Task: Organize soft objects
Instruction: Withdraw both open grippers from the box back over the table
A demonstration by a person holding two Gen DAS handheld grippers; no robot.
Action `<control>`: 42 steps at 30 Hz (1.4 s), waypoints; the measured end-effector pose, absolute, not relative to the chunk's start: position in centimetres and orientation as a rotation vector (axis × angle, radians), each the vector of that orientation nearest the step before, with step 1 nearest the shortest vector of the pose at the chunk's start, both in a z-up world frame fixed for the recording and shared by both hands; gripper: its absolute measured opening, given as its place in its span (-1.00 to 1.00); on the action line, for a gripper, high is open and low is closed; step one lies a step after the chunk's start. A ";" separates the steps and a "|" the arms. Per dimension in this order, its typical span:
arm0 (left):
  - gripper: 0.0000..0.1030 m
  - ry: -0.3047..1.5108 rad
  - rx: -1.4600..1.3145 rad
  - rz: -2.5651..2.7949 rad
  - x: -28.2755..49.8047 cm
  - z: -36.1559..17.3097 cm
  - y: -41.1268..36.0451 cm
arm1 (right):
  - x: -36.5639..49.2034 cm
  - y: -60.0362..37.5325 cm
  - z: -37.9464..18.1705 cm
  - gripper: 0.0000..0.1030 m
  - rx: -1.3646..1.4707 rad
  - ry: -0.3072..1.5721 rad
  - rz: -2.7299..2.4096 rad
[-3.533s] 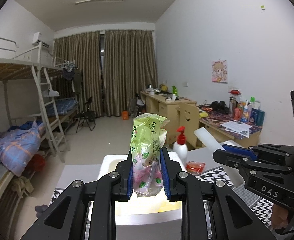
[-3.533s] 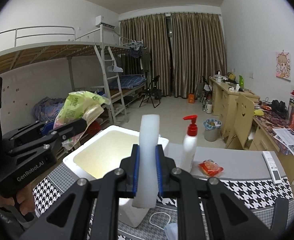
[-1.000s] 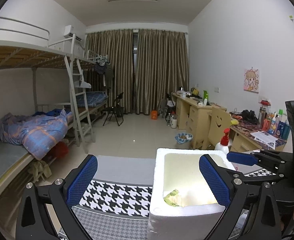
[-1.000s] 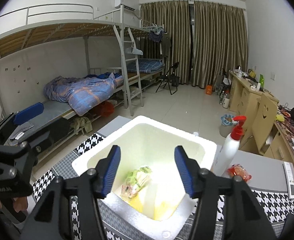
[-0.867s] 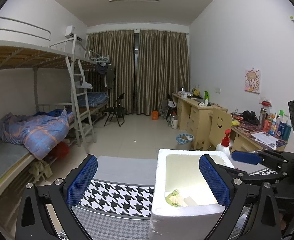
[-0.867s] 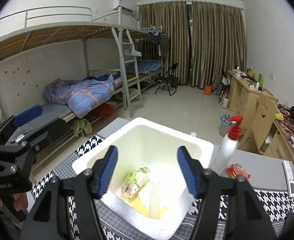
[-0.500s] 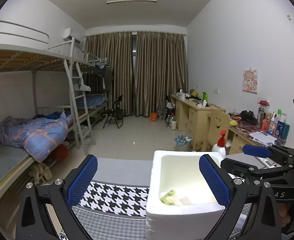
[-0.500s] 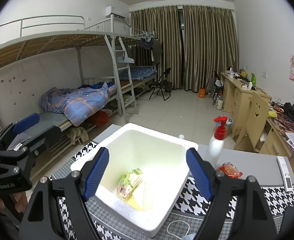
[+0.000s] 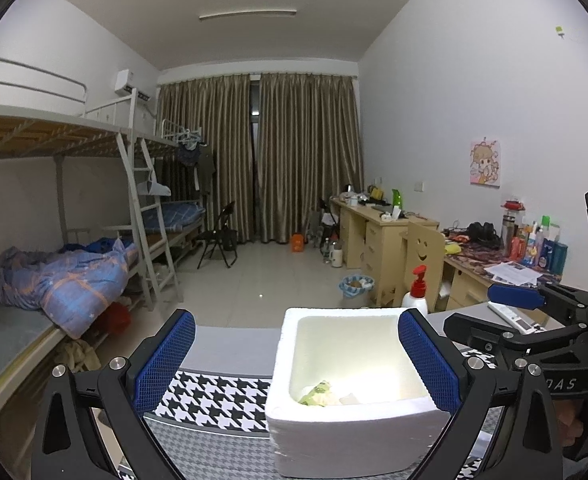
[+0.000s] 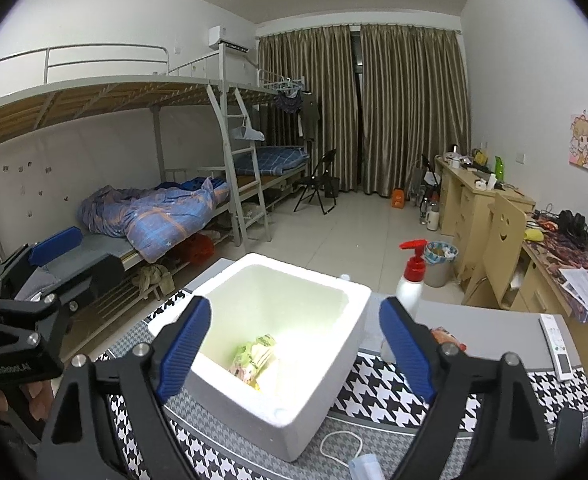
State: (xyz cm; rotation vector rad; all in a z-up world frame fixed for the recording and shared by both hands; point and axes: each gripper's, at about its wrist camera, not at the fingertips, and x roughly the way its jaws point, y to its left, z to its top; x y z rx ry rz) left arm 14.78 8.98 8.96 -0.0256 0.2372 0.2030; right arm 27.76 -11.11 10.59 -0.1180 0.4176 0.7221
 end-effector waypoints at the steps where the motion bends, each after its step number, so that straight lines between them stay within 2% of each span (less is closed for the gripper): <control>1: 0.98 0.235 -0.025 0.202 14.7 9.0 8.9 | 27.6 -11.2 10.6 0.81 -0.119 0.412 0.718; 11: 0.98 0.225 -0.015 0.176 14.2 9.4 7.4 | 26.7 -12.7 10.8 0.89 -0.112 0.367 0.706; 42: 0.98 0.217 0.008 0.077 13.4 9.6 3.6 | 24.8 -17.4 9.8 0.91 -0.091 0.335 0.645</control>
